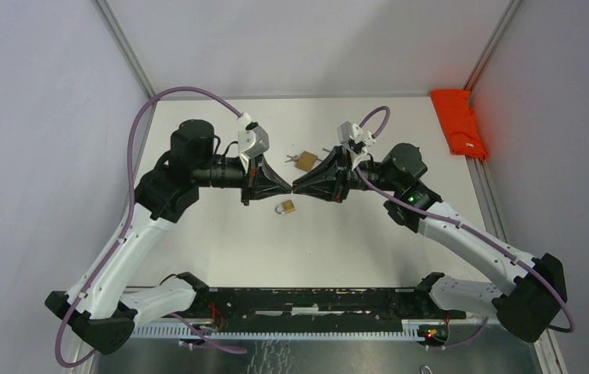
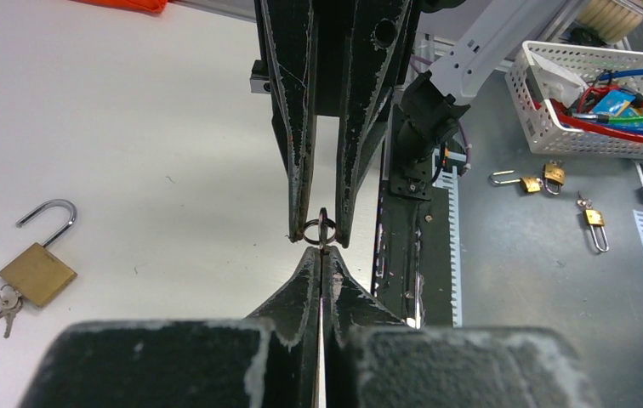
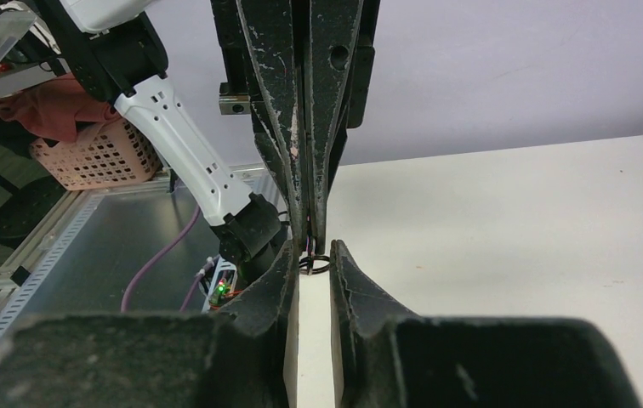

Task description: Unlock with the key

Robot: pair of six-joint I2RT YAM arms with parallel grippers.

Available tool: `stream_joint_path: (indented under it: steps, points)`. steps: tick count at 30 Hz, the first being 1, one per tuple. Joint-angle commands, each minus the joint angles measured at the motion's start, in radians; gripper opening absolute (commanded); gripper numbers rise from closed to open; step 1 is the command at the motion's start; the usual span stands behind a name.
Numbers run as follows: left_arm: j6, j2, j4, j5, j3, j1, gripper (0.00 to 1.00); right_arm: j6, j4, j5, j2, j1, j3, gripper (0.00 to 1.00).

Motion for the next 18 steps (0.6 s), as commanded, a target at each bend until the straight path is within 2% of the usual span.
stream_joint_path:
  steps: [1, 3, 8, 12, 18]
  points:
    - [0.029, -0.014, 0.040, 0.033, 0.033, -0.004, 0.02, -0.031, -0.036, 0.021, -0.005, 0.017, 0.013, 0.06]
    - [0.029, -0.013, 0.041, 0.037, 0.033, -0.004, 0.02, -0.038, -0.047, 0.025, 0.001, 0.016, 0.027, 0.15]
    - [0.032, -0.019, 0.038, 0.041, 0.029, -0.004, 0.02, -0.031, -0.032, 0.041, 0.005, 0.016, 0.041, 0.25]
    - [0.037, -0.021, 0.034, 0.041, 0.027, -0.004, 0.02, -0.033, -0.029, 0.052, 0.002, 0.016, 0.048, 0.40]
    - [0.037, -0.021, 0.034, 0.045, 0.026, -0.004, 0.02, -0.071, -0.082, 0.118, -0.014, 0.015, 0.079, 0.50]
